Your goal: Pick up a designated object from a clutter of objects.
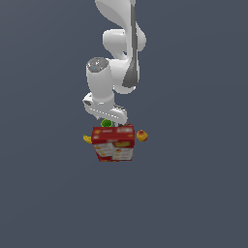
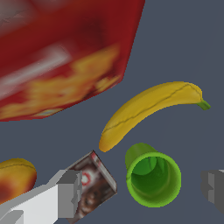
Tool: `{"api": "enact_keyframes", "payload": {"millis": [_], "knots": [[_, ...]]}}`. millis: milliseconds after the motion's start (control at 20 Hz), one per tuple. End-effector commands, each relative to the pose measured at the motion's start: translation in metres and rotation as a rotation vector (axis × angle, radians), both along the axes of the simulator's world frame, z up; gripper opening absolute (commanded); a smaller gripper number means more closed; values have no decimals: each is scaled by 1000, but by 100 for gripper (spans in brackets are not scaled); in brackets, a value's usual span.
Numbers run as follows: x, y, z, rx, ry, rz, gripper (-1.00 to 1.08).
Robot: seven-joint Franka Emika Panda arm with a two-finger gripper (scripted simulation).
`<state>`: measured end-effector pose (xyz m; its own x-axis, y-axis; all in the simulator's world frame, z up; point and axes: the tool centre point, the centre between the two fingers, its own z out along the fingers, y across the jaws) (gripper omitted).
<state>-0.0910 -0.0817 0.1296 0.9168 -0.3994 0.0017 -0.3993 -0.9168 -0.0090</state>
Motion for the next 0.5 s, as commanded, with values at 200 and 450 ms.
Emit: {"api": "enact_keyframes", "payload": {"millis": [200, 450], "knots": [[-28, -9, -27, -5, 4, -84, 100], [-40, -12, -36, -7, 5, -115, 100]]}}
